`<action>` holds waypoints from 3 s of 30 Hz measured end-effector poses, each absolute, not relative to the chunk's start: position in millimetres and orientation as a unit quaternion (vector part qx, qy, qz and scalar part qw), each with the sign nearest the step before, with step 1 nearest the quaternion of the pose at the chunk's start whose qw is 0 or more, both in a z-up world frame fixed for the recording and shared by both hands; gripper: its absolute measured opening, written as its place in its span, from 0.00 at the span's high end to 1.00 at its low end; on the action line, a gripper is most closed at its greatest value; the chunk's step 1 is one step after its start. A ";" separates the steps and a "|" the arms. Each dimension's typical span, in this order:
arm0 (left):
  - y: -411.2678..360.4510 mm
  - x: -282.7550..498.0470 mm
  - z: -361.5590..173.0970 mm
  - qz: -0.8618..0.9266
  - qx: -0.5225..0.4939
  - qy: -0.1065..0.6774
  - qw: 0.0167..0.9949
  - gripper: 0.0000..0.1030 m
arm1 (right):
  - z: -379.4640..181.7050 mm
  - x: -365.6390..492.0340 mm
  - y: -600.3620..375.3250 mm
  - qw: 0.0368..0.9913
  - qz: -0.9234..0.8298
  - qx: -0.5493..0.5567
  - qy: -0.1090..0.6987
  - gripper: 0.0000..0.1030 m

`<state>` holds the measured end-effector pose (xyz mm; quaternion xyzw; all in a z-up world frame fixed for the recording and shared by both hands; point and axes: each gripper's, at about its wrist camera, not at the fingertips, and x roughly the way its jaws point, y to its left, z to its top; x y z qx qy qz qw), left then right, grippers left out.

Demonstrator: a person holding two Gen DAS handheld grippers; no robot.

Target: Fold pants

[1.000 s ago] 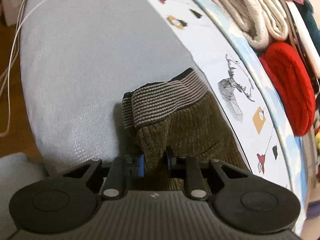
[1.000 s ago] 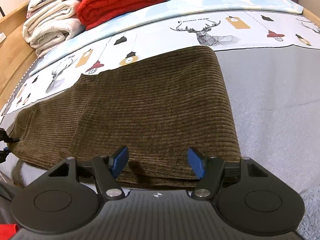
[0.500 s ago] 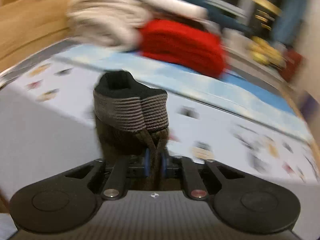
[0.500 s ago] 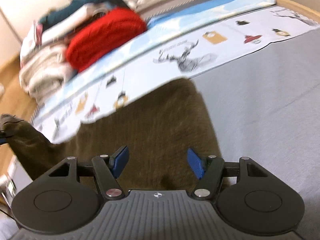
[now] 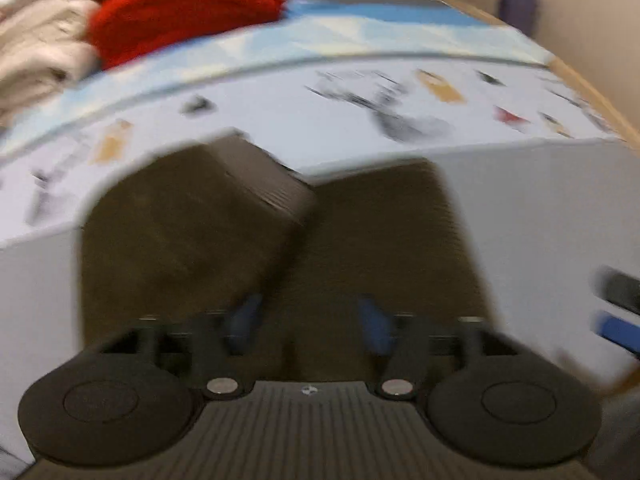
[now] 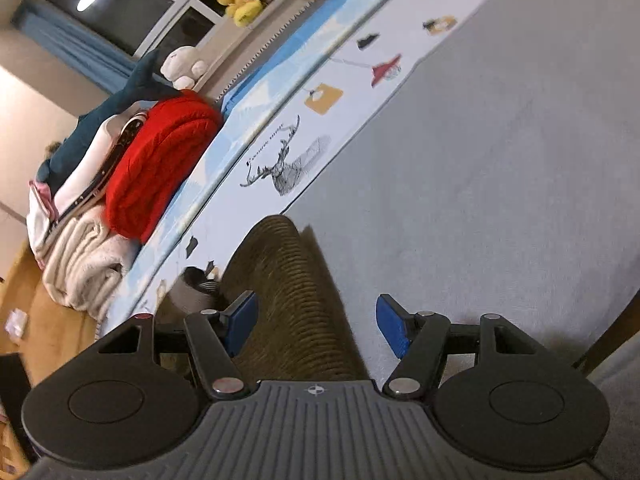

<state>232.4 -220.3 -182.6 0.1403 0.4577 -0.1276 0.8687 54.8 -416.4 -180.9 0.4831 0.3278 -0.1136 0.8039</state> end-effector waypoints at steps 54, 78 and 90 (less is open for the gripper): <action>-335.9 143.9 -247.1 -0.267 0.378 0.377 0.802 0.45 | -180.7 54.0 -410.9 0.800 -0.099 0.488 0.335 0.34; -224.1 169.1 -165.1 -0.248 0.195 0.396 0.863 0.05 | -180.7 115.0 -397.7 0.834 -0.118 0.407 0.353 0.35; -124.1 199.5 -169.4 -0.074 0.152 0.434 0.885 0.05 | -168.1 112.2 -365.5 0.876 0.019 0.311 0.369 0.84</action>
